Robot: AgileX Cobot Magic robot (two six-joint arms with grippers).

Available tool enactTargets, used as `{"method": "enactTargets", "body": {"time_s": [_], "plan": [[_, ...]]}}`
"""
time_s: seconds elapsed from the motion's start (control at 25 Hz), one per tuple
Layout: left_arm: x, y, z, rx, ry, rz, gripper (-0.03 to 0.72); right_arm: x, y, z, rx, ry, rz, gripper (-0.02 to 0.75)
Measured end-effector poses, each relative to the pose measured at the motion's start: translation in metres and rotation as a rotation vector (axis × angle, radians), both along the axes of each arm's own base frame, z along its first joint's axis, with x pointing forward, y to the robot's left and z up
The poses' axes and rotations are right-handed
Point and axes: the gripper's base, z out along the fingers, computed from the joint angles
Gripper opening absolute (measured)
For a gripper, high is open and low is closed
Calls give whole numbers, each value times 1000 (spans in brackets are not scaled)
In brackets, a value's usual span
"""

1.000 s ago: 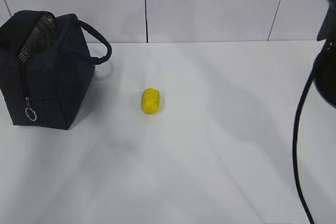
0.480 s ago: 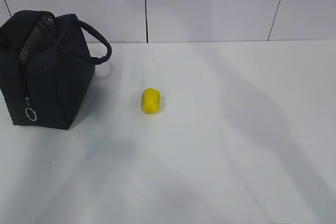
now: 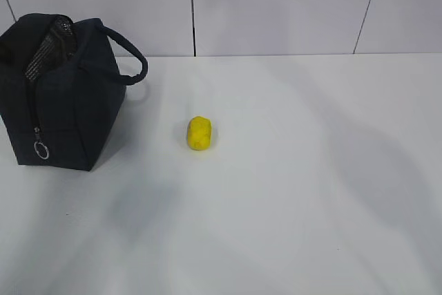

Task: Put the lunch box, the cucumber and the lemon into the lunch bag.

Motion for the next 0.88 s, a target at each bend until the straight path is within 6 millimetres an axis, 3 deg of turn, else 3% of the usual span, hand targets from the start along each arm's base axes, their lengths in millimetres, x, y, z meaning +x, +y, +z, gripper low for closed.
{"method": "enactTargets", "body": {"time_s": [0.2,0.48,0.88], "plan": [[0,1,0,8,2,-2,6,-13,-5,-38,-23,173,-32,514],[0,1,-1,13,3,-2,6,-12,-3,-89,-7,364,-153,514],[0,1,-1,13,3,-2,6,2,7,-148,122,349,-225,514]]}}
